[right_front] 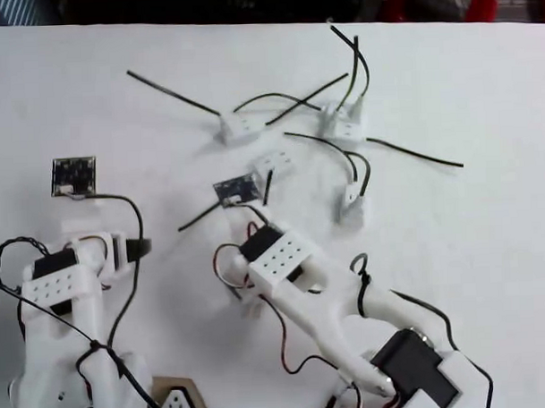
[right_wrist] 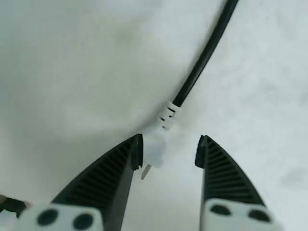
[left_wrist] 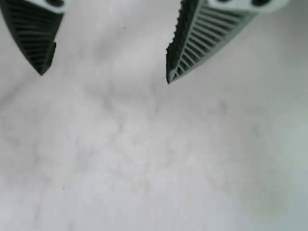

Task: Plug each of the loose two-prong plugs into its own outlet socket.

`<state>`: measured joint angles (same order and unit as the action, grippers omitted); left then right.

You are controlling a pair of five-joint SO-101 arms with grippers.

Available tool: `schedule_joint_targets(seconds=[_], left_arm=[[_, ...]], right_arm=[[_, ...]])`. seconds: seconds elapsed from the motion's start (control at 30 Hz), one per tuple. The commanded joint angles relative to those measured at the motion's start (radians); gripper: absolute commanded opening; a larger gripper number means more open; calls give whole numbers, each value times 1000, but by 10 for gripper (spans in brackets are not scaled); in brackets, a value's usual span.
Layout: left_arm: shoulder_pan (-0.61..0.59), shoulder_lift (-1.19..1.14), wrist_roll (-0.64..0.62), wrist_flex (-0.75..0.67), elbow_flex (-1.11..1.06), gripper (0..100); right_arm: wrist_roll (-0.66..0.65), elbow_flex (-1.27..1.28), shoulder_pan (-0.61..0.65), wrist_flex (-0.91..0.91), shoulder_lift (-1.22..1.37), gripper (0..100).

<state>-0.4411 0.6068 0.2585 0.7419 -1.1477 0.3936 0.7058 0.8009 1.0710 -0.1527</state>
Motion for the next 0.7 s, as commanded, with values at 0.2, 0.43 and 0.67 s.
schedule_joint_targets(seconds=[0.2,0.43,0.67], left_arm=[[-10,25,-2,-18,0,358],[-10,25,-2,-18,0,358],[-10,25,-2,-18,0,358]], right_arm=[[3,32,-21,-15,-8,176],[11,12,81,-77,170,176],[11,12,130,-96,182,175]])
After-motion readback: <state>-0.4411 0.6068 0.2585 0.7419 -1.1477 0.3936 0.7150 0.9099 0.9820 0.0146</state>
